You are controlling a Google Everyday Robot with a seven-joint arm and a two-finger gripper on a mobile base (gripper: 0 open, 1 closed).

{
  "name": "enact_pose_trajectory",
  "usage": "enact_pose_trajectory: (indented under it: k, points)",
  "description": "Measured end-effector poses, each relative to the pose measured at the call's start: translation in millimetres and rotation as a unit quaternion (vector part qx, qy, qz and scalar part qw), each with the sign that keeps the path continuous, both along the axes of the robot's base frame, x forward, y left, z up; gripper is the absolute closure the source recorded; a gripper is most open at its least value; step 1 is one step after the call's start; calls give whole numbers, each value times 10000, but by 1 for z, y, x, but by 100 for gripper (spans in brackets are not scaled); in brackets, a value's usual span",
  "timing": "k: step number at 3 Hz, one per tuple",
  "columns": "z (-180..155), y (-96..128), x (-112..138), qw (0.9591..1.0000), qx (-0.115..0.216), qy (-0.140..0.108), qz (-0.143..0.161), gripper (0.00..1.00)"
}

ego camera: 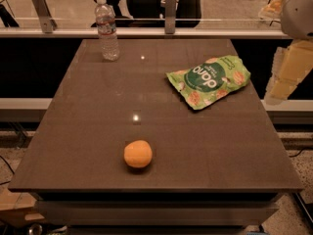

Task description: Move green rice chip bag near water bottle

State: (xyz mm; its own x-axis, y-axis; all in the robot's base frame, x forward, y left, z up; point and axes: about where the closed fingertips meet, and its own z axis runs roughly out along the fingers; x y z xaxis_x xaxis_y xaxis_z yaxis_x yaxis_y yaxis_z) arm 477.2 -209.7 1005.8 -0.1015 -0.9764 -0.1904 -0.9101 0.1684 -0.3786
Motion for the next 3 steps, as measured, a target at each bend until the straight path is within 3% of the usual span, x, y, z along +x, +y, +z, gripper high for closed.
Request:
enact_pose_trajectory:
  k: [1,2,3]
  points:
    - [8,1,20,9987,-34,-390,333,0]
    - [11,-4,43,9934,-263,-898,663,0]
    - [12,-11,75,9877,-632,-1185,799,0]
